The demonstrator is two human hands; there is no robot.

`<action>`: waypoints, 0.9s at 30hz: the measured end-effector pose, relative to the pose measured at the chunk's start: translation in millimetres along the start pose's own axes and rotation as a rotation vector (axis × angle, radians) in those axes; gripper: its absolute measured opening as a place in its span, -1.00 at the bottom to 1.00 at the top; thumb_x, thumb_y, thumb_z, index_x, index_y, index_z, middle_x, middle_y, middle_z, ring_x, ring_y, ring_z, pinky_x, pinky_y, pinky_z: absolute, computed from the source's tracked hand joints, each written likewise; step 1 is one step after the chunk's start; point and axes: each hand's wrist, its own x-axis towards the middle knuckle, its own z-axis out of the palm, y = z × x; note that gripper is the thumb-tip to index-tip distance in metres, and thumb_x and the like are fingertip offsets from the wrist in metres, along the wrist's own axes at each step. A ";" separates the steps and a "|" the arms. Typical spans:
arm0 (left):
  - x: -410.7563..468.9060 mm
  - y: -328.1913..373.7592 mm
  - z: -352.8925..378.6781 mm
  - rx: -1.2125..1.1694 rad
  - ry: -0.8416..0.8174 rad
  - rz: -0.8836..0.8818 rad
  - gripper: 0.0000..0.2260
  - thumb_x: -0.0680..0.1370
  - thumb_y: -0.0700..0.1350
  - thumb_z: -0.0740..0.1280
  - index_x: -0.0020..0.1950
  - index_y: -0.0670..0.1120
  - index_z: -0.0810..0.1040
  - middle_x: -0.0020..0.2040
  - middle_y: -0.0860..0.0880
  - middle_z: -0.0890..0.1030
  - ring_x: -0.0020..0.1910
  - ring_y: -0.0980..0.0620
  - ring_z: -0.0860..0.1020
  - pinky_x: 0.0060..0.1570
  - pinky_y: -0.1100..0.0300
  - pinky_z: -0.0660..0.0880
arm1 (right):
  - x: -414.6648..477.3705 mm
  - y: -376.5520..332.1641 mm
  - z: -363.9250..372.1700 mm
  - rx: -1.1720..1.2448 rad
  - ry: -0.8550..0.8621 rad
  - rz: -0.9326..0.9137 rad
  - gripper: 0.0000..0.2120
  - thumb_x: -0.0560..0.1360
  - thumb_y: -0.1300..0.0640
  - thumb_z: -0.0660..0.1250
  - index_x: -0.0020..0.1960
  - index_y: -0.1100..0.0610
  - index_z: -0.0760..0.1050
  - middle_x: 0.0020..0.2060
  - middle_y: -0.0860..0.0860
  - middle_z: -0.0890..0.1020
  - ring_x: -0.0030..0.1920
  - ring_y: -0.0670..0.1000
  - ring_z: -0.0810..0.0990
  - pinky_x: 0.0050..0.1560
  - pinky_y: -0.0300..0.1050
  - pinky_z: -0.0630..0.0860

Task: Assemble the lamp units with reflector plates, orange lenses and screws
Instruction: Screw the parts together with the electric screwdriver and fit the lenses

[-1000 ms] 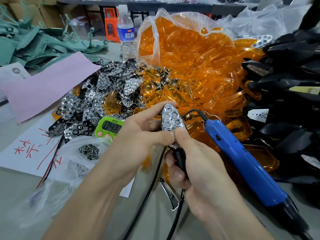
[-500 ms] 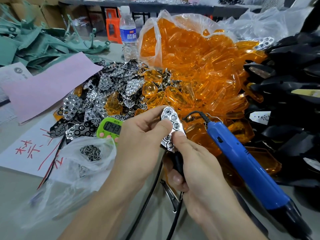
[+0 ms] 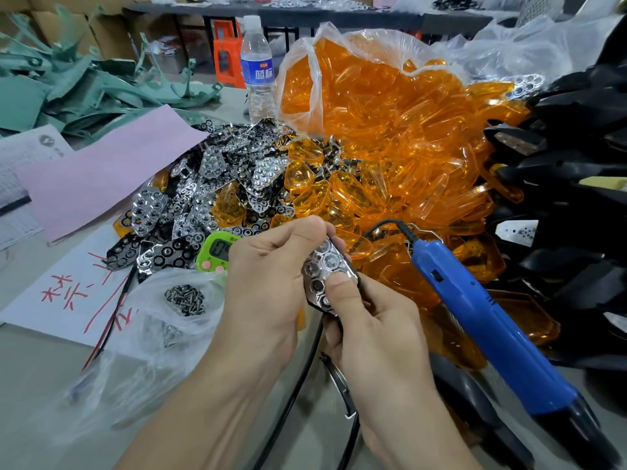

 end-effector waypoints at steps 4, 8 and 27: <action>5.0 2.4 -2.9 -0.037 -0.128 -0.108 -0.76 0.46 0.01 0.37 -0.19 -0.15 0.70 -0.16 -0.22 0.70 -0.20 -0.12 0.67 -0.28 0.13 0.61 | 0.9 -1.7 -4.5 -0.113 0.038 -0.080 -0.65 0.44 -0.36 0.20 -0.03 -0.19 0.62 -0.42 -0.20 0.56 -0.33 -0.11 0.48 -0.24 -0.09 0.39; 4.2 3.2 -8.2 0.180 -0.027 0.103 -0.89 0.52 -0.05 0.45 -0.06 0.03 0.79 -0.03 0.01 0.77 -0.01 0.04 0.73 -0.06 0.16 0.67 | 1.3 -4.8 -7.0 -0.182 0.048 -0.097 -0.58 0.40 -0.44 0.10 -0.05 -0.21 0.58 -0.43 -0.17 0.53 -0.40 -0.13 0.45 -0.29 -0.10 0.39; -1.1 4.9 -11.0 0.572 0.165 0.350 -0.75 0.42 -0.11 0.63 0.00 0.17 0.74 -0.13 0.29 0.73 -0.11 0.28 0.71 -0.08 0.36 0.62 | 5.9 -8.0 -11.7 0.089 0.106 0.139 -0.59 0.62 -0.25 0.21 -0.16 0.06 0.51 -0.44 0.03 0.50 -0.42 -0.02 0.43 -0.34 -0.06 0.40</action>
